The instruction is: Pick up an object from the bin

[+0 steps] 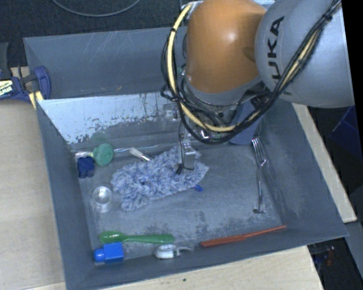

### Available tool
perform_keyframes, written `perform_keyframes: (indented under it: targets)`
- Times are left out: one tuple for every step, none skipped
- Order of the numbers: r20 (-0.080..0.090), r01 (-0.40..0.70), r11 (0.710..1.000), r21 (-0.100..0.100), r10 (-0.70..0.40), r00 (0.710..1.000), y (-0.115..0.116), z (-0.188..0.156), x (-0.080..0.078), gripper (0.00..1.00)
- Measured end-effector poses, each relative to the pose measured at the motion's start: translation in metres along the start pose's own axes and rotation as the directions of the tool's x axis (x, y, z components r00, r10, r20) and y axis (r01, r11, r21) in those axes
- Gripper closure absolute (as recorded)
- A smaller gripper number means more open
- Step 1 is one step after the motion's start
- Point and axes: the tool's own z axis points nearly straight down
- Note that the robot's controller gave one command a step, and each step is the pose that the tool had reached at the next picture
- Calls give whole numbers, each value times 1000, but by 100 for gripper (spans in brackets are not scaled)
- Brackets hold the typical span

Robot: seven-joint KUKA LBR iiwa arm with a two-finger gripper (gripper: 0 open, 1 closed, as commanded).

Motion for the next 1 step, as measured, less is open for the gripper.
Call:
perform_keyframes:
  targets:
    - [8,-3,1000,-1,3,1000,-1,-5,-1,0]
